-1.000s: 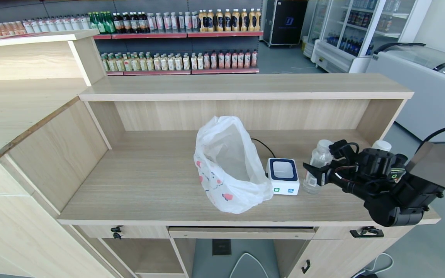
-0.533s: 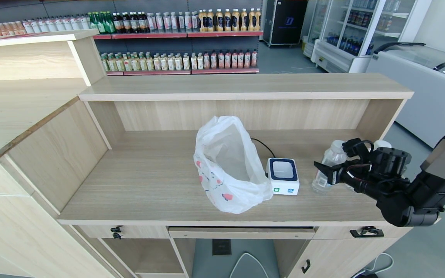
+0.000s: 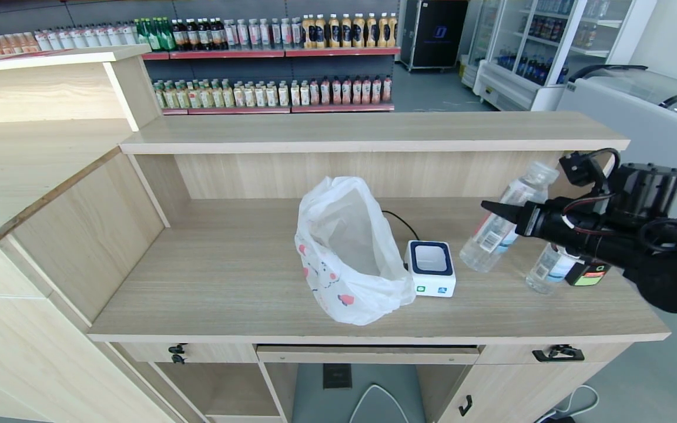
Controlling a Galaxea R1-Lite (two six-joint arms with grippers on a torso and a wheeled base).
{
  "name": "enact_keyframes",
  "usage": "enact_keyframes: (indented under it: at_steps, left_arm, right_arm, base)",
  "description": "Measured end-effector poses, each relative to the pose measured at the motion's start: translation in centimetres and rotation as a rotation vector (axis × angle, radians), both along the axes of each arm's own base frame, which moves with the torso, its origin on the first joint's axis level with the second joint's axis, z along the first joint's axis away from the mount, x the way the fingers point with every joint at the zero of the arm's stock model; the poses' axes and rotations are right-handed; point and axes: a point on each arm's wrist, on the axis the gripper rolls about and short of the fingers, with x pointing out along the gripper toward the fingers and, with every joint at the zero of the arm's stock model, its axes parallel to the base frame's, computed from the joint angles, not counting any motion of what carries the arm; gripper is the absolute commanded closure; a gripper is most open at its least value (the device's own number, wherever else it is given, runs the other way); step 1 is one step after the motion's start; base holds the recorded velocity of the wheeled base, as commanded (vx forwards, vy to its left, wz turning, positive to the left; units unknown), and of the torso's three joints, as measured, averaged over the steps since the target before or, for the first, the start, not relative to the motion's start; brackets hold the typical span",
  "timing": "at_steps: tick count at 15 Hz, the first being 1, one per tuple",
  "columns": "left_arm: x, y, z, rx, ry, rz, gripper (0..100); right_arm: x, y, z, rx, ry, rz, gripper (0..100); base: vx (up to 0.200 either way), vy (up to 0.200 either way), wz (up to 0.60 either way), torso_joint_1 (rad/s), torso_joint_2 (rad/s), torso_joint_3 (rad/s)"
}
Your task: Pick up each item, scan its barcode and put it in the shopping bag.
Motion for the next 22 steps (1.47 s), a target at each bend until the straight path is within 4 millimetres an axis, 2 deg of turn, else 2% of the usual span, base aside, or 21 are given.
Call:
enact_keyframes:
  at_steps: [3,5,7,9,16,22]
  left_arm:
    - [0.0,0.0,0.0,0.000,0.000,0.000,0]
    - [0.0,0.0,0.0,0.000,0.000,0.000,0]
    - [0.0,0.0,0.0,0.000,0.000,0.000,0]
    - [0.0,0.0,0.0,0.000,0.000,0.000,0]
    - [0.0,0.0,0.0,0.000,0.000,0.000,0]
    - [0.0,0.0,0.0,0.000,0.000,0.001,0]
  right_arm:
    - [-6.0,2.7,7.6,0.128,-0.015,0.239,100]
    - [-10.9,5.0,11.6,0.169,-0.072,0.441,100]
    - [-14.5,6.2,13.9,0.190,-0.126,0.570,100]
    - [-16.9,6.7,14.7,0.198,-0.144,0.641,100]
    - [-20.8,6.0,15.3,0.222,-0.124,0.711,100]
    - [-21.1,5.8,17.8,0.244,-0.118,0.672,100]
  base:
    - [0.000,0.000,0.00,0.000,0.00,0.000]
    - [0.000,0.000,0.00,0.000,0.00,0.000]
    - [0.000,0.000,0.00,0.000,0.00,0.000]
    - [0.000,0.000,0.00,0.000,0.00,0.000]
    - [0.000,0.000,0.00,0.000,0.00,0.000]
    - [0.000,0.000,0.00,0.000,0.00,0.000]
